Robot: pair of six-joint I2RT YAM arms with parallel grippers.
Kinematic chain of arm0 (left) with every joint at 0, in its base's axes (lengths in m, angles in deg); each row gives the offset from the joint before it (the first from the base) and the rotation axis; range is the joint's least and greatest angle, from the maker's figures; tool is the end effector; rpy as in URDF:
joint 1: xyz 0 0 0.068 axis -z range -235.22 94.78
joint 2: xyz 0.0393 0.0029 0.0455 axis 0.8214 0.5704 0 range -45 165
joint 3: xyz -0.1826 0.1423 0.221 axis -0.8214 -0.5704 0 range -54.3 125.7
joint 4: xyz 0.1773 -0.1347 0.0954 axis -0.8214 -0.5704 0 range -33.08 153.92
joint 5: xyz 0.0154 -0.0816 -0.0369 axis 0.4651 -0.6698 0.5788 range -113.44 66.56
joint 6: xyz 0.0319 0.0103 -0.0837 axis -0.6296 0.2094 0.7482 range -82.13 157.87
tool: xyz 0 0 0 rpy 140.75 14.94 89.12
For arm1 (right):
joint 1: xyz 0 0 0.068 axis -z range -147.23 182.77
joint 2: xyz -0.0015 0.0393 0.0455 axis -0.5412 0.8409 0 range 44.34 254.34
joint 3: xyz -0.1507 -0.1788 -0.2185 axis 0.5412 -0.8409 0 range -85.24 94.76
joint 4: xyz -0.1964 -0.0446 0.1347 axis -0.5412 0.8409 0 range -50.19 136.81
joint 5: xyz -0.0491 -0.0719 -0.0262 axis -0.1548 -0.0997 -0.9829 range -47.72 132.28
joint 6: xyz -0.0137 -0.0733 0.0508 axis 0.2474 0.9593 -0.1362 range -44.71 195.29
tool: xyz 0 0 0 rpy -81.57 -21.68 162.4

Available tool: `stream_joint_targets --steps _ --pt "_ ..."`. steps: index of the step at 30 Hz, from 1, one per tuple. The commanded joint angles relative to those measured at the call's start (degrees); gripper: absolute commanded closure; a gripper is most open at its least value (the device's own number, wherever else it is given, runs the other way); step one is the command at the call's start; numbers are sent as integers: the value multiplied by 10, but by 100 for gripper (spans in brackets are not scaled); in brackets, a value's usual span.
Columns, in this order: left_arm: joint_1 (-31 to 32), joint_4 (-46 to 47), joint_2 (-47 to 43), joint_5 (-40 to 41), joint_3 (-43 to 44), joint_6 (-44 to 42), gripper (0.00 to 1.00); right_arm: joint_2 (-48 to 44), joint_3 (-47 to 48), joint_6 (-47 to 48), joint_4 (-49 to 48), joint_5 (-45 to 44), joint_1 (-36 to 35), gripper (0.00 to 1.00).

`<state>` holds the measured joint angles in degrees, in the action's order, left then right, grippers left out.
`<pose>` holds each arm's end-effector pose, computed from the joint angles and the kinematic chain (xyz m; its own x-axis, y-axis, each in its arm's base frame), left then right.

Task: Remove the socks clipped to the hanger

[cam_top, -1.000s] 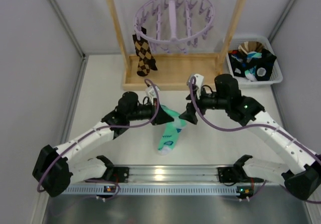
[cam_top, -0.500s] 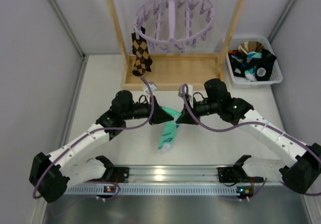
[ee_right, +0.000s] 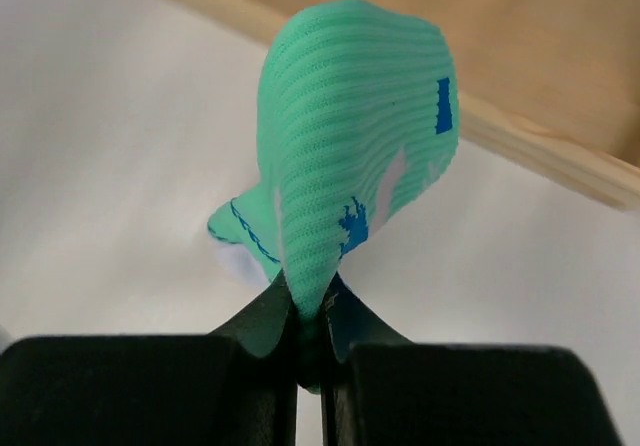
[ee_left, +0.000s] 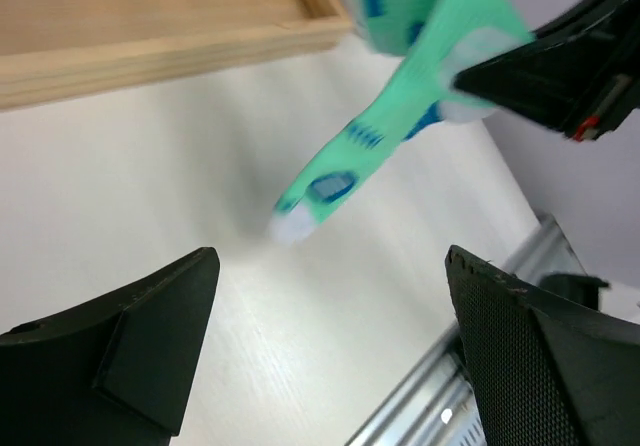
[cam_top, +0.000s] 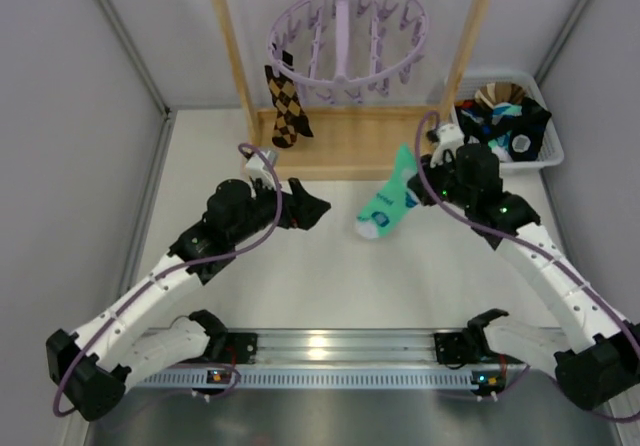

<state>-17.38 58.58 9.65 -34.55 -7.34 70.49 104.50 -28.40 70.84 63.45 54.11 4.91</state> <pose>0.1632 -0.1463 0.3632 -0.5546 -0.2389 -0.7971 0.5359 0.6302 -0.5618 0.1941 0.1213 0.3622 -0.4476 -0.1507 -0.8814 -0.5859 0.7941 0.1618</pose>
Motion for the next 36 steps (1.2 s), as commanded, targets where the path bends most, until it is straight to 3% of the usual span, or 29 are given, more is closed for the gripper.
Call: stream_joint_targets --steps 1,6,9,13,17,23,28,34,36 --pt "-3 -84 -55 173 10 -16 2 -46 38 -82 10 -187 86 100" --pt "-4 -152 -92 194 4 -42 2 -51 111 -99 0 -274 225 100" --pt "-4 -184 -122 212 -2 -51 1 12 178 -98 -15 -259 301 100" --pt "-4 -213 -142 215 -3 -61 2 164 280 -101 -79 -266 357 100" --pt "-4 -224 -136 201 -4 -60 1 331 456 -75 -86 -273 360 100" --pt "-4 -248 -155 225 -2 -70 1 506 567 -78 -82 -225 374 100" --pt "-4 -259 -162 245 16 -78 1 628 590 -80 -56 -168 377 100" --pt "-4 -268 -170 232 23 -95 1 688 586 -82 -45 -121 393 100" --pt "-4 -268 -169 232 25 -94 1 674 600 -85 -35 -106 398 86"
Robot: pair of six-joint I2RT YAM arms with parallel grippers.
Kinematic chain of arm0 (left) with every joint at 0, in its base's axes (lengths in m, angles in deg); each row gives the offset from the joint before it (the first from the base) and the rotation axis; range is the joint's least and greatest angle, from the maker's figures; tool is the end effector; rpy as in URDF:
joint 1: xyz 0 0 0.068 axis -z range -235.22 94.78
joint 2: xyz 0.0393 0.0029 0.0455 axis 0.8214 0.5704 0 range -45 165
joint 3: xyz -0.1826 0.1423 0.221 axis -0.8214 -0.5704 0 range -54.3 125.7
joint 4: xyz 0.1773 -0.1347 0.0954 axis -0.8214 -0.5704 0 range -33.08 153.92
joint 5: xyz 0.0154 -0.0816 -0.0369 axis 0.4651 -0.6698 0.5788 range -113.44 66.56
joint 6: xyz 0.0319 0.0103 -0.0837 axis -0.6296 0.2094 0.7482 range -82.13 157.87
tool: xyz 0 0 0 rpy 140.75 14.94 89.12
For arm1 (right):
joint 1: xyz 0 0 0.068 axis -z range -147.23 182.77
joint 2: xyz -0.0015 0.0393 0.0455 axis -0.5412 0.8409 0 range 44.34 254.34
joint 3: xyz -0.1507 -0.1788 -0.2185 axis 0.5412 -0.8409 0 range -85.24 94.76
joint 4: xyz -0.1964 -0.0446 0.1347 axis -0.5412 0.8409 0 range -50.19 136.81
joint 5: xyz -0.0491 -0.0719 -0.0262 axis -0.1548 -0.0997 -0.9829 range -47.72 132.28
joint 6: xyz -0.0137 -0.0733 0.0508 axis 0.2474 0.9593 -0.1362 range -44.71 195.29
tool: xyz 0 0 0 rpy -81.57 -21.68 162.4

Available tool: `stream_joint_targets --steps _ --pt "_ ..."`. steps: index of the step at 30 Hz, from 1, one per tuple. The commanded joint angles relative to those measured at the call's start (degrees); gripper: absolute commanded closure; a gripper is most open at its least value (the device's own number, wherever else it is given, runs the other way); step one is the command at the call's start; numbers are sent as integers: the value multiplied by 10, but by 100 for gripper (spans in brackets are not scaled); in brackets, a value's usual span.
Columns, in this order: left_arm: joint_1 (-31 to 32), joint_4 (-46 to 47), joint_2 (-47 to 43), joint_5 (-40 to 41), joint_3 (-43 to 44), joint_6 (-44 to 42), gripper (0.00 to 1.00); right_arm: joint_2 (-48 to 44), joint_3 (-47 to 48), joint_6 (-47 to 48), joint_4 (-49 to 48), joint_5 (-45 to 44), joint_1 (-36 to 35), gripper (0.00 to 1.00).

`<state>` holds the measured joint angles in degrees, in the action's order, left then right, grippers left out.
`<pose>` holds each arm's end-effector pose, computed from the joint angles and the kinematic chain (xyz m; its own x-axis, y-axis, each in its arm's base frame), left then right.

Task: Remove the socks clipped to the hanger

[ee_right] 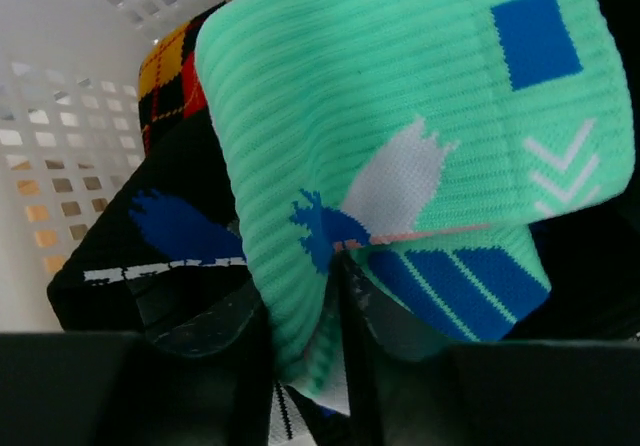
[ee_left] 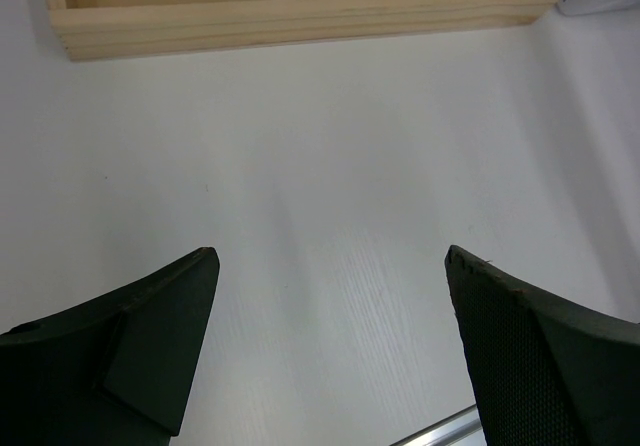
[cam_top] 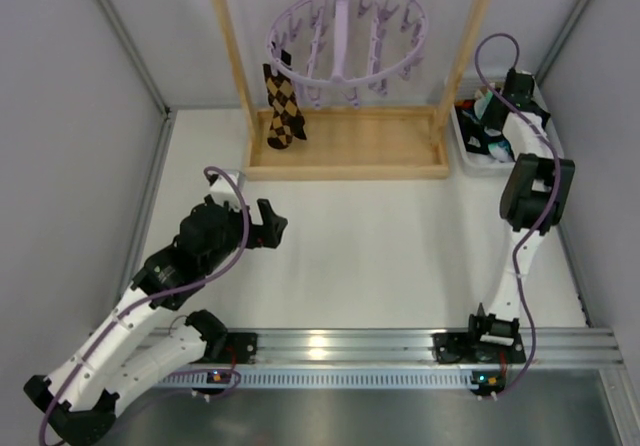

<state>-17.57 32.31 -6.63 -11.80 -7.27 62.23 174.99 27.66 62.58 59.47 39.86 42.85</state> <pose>0.1117 -0.0656 0.3409 -0.4676 -0.1495 -0.8712 0.2838 0.9080 -0.3081 0.5689 -0.1046 0.2456 -0.5377 0.3189 -0.7805 0.3345 0.9304 0.1497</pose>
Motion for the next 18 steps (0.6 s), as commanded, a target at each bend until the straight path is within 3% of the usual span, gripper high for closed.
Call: stream_joint_targets --steps 1,2,4,8,13,16,18 --pt "-2 -4 -1 5 27 -10 1 -38 46 -4 11 30 20 69" --pt "-2 -4 3 3 32 -8 1 -48 63 -8 26 28 20 34" --pt "-2 -2 22 -1 56 -5 2 -85 74 -19 39 4 21 12" --pt "-2 11 56 -16 84 -4 1 -152 69 -42 69 -28 21 1" --pt "-2 52 72 -7 101 -11 1 -237 46 -47 120 -20 22 1" --pt "-2 129 93 -14 90 -37 1 -348 -63 -63 50 54 16 1" --pt "-2 259 111 -55 48 -76 1 -470 -209 -78 -33 86 5 0"
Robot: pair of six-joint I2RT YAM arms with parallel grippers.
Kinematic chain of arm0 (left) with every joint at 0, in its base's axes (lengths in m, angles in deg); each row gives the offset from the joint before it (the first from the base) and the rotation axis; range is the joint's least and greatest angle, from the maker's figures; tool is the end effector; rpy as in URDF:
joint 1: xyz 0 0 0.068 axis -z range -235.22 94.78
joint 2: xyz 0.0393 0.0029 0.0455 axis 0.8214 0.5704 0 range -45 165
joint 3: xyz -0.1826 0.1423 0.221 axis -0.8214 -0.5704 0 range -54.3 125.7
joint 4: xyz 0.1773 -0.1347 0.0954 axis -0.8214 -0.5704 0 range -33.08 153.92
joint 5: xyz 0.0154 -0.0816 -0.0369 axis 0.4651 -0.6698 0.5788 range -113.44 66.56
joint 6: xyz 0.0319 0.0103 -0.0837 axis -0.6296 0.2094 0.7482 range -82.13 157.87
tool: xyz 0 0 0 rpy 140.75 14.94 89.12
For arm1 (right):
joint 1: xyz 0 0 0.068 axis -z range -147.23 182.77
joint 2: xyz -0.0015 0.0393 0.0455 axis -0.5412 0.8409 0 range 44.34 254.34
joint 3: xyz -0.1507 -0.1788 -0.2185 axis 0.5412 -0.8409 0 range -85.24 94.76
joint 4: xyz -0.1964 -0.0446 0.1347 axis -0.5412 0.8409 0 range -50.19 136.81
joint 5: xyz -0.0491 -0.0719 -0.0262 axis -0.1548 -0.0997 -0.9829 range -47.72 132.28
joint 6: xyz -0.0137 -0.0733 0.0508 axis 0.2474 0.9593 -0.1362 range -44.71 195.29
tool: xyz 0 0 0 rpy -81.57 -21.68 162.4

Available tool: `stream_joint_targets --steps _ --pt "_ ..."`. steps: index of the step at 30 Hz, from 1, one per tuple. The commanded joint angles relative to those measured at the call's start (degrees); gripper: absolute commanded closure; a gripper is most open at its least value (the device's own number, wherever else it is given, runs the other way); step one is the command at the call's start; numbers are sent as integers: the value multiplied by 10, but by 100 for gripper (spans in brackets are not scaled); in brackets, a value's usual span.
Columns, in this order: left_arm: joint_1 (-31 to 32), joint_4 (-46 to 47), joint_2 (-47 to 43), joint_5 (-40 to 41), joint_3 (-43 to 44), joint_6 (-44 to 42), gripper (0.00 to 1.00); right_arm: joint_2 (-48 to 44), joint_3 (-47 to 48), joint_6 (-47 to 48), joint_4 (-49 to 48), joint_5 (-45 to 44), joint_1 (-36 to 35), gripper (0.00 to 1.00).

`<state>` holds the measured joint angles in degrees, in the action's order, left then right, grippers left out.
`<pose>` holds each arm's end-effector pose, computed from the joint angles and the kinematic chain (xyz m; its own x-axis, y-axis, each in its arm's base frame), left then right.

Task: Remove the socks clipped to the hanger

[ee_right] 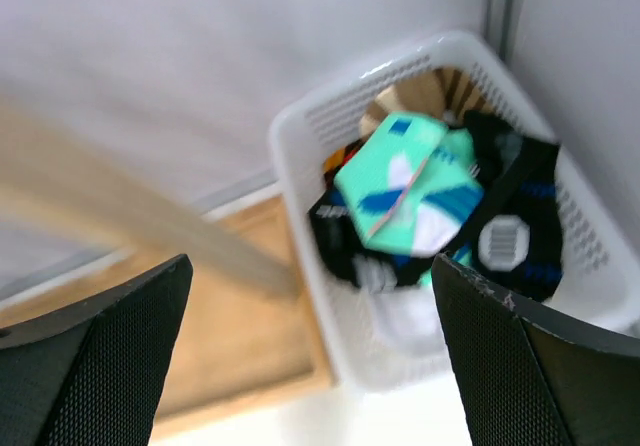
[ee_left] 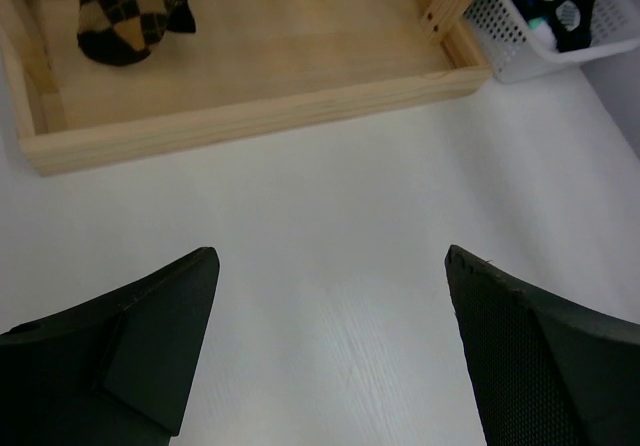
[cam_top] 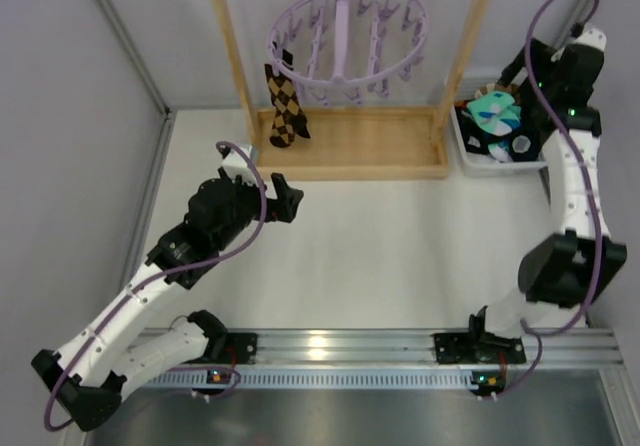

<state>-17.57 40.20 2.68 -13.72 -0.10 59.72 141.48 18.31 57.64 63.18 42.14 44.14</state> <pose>0.1447 -0.0944 0.3842 -0.3941 -0.1593 -0.9052 0.3533 0.8830 -0.3092 0.4147 -0.0836 0.4633 -0.2120 0.3519 -0.9117 0.2768 0.9163 0.2893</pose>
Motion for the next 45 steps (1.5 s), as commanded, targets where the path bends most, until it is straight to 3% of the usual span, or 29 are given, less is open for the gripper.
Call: stream_joint_targets --steps 1,2,4,8,11,12,16,20,24,33,41,45 --pt "-2 225 27 -42 -36 -62 2 -175 -167 -54 -106 84 -27 1" --pt "-3 266 39 -37 -56 -75 1 -213 -259 -66 -184 101 -36 1" --pt "-9 353 84 -34 -67 -84 1 -305 -361 -103 -227 145 -60 1" --pt "-93 431 177 -94 -47 -83 2 -410 -494 -150 -337 242 -95 0" --pt "-139 465 240 -102 -24 -108 1 -478 -584 -186 -369 298 -102 1" --pt "-152 476 254 -138 -9 -104 2 -510 -603 -204 -380 307 -102 1" --pt "-216 516 327 -181 39 -92 1 -585 -675 -224 -363 290 -102 1" --pt "-226 555 424 -216 73 -173 1 -622 -687 -224 -334 265 -109 1" --pt "-258 603 498 -296 105 -178 1 -614 -684 -207 -344 299 -142 1" --pt "-265 670 632 -261 171 -185 1 -606 -683 -188 -374 339 -170 0" --pt "-261 763 689 -245 186 -165 2 -601 -686 -187 -395 338 -174 0" --pt "-257 802 687 -241 181 -167 11 -600 -689 -186 -402 334 -176 1"
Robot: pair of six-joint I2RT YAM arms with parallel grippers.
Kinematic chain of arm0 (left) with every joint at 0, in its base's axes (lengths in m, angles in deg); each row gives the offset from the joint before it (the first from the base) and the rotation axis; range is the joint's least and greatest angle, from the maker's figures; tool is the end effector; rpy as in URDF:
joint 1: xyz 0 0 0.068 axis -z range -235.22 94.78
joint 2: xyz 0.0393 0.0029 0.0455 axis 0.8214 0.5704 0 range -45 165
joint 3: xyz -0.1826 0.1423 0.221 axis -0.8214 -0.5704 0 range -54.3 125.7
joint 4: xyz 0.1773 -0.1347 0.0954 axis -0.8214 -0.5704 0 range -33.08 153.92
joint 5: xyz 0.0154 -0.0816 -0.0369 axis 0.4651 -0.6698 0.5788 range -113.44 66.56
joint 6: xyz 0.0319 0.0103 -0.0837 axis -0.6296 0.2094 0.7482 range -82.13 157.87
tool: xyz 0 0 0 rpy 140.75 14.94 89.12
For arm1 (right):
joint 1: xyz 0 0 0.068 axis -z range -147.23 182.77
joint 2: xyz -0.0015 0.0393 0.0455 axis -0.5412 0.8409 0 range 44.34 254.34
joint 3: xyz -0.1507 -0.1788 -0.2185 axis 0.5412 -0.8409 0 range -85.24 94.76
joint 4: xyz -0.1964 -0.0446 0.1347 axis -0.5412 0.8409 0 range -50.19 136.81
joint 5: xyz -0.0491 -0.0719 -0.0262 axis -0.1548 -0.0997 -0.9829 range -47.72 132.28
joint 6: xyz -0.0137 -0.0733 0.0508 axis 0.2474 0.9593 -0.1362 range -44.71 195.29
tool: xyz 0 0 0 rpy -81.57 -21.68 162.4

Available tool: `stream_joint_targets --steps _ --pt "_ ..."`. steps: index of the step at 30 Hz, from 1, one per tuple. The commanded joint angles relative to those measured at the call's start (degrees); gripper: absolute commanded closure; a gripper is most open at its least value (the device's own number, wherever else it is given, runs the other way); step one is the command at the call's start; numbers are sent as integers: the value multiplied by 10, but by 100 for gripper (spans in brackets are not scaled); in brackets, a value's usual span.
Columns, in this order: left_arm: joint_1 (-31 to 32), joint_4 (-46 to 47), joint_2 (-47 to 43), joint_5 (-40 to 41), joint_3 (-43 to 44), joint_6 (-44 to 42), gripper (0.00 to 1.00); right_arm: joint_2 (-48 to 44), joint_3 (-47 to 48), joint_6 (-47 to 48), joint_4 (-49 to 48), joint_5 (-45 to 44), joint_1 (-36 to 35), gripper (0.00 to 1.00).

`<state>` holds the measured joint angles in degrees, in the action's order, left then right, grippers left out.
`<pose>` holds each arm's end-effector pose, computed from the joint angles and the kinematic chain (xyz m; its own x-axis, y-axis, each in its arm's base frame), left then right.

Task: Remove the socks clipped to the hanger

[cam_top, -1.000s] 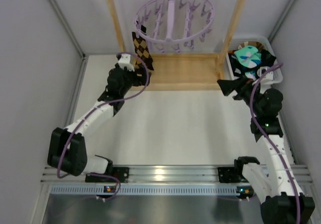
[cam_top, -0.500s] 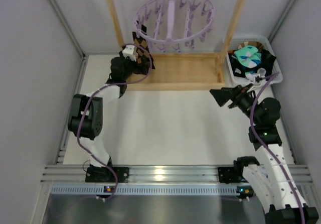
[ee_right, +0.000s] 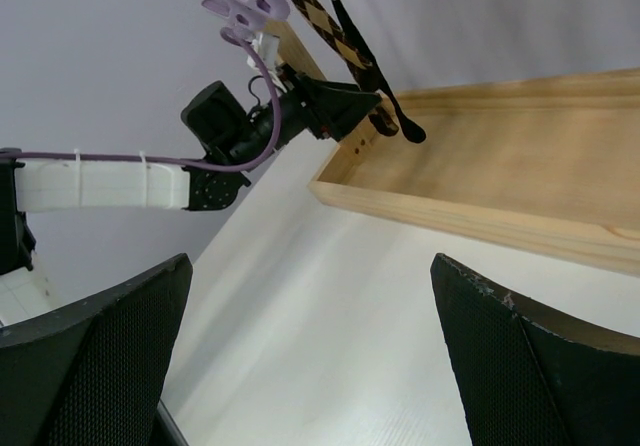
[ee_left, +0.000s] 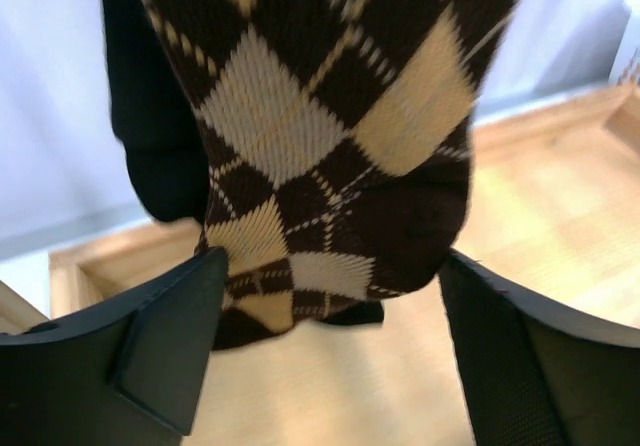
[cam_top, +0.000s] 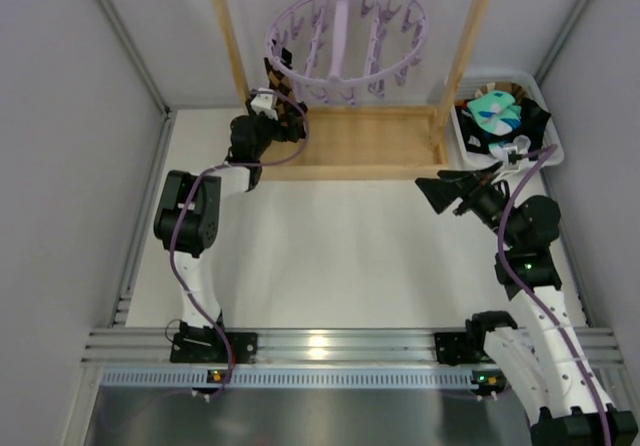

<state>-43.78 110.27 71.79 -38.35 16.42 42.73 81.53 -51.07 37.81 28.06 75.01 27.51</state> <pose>0.4973 -0.1217 0.2731 -0.0331 -0.0768 -0.9965 0.4428 0.8927 -0.0835 0.1338 0.0561 0.3721 -0.2507 0.4910 -0.8343 -0.5755 0.6174 0.5363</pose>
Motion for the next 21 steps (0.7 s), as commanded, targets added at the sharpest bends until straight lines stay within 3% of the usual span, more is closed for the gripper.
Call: stream_joint_targets --steps 1,7,10,11,13,14,16,21 --pt "7 109 -4 6 13 1 14 1 5 12 -52 5 -10 1" --pt "27 150 -3 33 2 -24 29 10 1 12 -57 3 -17 1" --pt "29 160 10 32 12 -20 46 11 1 13 -58 1 -20 1" --pt "29 160 12 36 14 -19 47 11 0 13 -58 0 -21 1" --pt "30 162 11 45 11 -16 41 13 -1 14 -58 0 -22 1" --pt "31 162 6 48 6 -13 19 14 -1 15 -58 -2 -23 1" --pt "37 169 -10 75 -18 -14 2 17 -2 15 -61 -2 -25 1" --pt "112 168 -53 255 -62 -84 2 25 -2 13 -65 -5 -35 1"
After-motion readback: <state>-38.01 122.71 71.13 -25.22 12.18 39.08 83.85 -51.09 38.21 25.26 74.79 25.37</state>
